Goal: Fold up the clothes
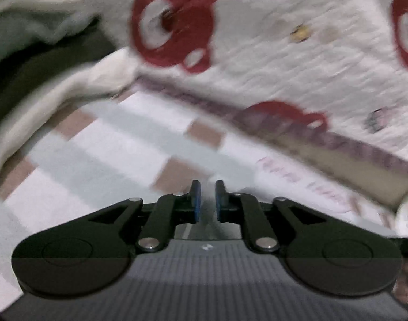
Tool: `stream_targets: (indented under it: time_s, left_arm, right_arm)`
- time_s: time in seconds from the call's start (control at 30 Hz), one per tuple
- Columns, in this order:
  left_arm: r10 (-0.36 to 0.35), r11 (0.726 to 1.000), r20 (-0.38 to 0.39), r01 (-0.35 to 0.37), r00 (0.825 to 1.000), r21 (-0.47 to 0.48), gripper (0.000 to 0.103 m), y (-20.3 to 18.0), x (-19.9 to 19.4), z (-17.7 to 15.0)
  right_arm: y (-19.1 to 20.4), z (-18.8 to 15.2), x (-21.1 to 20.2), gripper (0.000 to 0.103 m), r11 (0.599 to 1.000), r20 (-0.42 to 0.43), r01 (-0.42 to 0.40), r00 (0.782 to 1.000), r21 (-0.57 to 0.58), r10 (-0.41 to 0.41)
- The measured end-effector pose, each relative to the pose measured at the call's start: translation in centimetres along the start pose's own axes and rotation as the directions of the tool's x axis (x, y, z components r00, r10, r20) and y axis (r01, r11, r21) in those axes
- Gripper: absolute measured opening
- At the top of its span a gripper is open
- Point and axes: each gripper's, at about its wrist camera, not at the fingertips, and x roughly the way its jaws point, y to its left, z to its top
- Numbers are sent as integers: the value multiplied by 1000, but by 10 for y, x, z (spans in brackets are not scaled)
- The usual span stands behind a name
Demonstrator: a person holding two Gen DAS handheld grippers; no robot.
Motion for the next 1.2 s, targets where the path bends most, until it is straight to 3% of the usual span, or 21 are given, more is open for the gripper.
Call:
stream_targets:
  time_s: [0.03, 0.07, 0.1, 0.17, 0.27, 0.37, 0.47, 0.57, 0.63, 0.7, 0.73, 0.77, 0.83, 0.93, 1.0, 1.1, 1.2]
  left_arm:
    - [18, 996, 9, -19, 1000, 91, 19, -16, -2, -2]
    - [18, 983, -6, -17, 1000, 183, 29, -32, 0, -7]
    - [17, 966, -28, -9, 999, 258, 30, -46, 4, -12]
    - [14, 957, -103, 16, 995, 288, 30, -55, 17, -23]
    - [52, 975, -219, -2, 974, 224, 29, -40, 37, -39]
    - [21, 992, -232, 9, 973, 128, 28, -27, 38, -38]
    - [33, 991, -235, -1, 971, 137, 28, -28, 38, -35]
    - [43, 987, -222, -7, 974, 163, 28, -28, 36, -35]
    - [124, 989, -240, -102, 963, 105, 33, -15, 33, -25]
    - [233, 972, -270, -232, 934, 34, 66, 0, 29, -14]
    - [275, 958, -285, -286, 918, 2, 66, 8, 26, -10]
    - [281, 952, -297, -304, 912, -32, 66, 16, 23, -7]
    - [222, 954, -317, -273, 922, -125, 66, 29, 13, -1]
    - [148, 947, -292, -221, 945, -234, 66, 32, -4, 6]
    - [177, 956, -272, -230, 946, -180, 66, 17, -19, 8]
    - [226, 967, -263, -248, 938, -54, 74, -10, -42, 1]
    - [210, 975, -334, -223, 919, -1, 79, -24, -61, -19]
  right_arm:
    - [4, 0, 1, 14, 998, 0, 29, 1000, -49, -29]
    - [9, 0, 3, 20, 994, 1, 57, 998, -97, -57]
    - [13, 0, 4, 23, 986, 4, 85, 996, -146, -86]
    - [18, -1, 5, 23, 972, 12, 110, 994, -207, -110]
    - [12, 2, 4, 23, 978, 10, 98, 995, -183, -98]
    - [-5, 8, 2, 22, 995, 1, 68, 998, -71, -68]
    - [-20, 11, 2, 22, 998, -4, 49, 999, 28, -49]
    - [-22, 11, 1, 22, 997, -8, 45, 999, 56, -45]
    - [-19, 12, -1, 22, 997, 2, 70, 998, 40, -70]
    - [-17, 15, -4, 21, 982, 19, 188, 982, 14, -188]
    - [-13, 16, -5, 25, 957, 33, 290, 957, -33, -288]
    - [-9, 17, -8, 25, 934, 59, 349, 937, -77, -345]
    - [-5, 20, -16, 26, 943, 88, 324, 944, -69, -318]
    - [-9, 28, -25, 35, 985, 72, 141, 986, 98, -149]
    - [-8, 28, -26, 40, 988, 64, 94, 993, 126, -102]
    - [5, 26, -29, 41, 987, 53, 150, 987, 51, -153]
    - [12, 24, -42, 41, 985, 70, 174, 982, 14, -175]
